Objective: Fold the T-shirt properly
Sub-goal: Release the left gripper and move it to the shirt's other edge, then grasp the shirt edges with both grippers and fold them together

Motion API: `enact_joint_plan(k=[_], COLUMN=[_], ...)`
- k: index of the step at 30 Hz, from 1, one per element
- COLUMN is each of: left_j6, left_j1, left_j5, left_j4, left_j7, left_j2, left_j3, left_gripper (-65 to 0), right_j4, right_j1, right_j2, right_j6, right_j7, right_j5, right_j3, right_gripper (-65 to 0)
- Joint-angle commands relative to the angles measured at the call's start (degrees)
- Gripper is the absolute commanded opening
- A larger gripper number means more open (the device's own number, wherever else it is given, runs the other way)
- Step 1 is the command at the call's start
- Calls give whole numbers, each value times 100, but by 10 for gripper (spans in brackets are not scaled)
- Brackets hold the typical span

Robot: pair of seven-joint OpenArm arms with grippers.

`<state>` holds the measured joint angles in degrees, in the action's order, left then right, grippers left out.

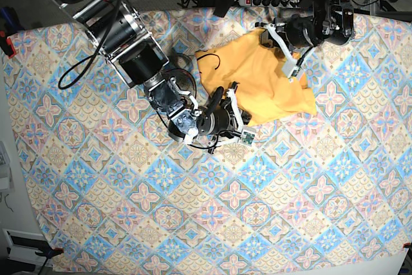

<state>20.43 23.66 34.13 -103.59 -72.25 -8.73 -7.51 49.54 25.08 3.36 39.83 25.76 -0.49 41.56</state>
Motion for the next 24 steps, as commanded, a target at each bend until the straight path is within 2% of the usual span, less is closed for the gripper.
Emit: enact_joint_plan(k=[1,6,11,18,24], left_j6=[19,19,19,19,10], left_j1=[-23,-41,-313,-788,-1298], left_j5=[-42,-604,-815,-1088,-1492], left_j4=[-80,25,632,1229,1256], left_j7=[135,495,706,1058,1225], left_j2=[-19,-28,-54,-72,-72], left_j3=[-10,-1,-1,8,632], left_gripper=[-650,-650,-650,-650,-650], right_j4=[-18,-79,-53,-44,897], right_j1=[142,116,-77,-165,-649], right_j2=[29,-6,-410,-894,-1465], right_j6=[17,17,17,17,17], right_j7=[-66,-4,294,365,532], right_j5=[-140,-711,-729,-729,-729], right_j3=[-11,-11,-11,-11,-46], right_gripper=[-629,-630,-630,-631,-631])
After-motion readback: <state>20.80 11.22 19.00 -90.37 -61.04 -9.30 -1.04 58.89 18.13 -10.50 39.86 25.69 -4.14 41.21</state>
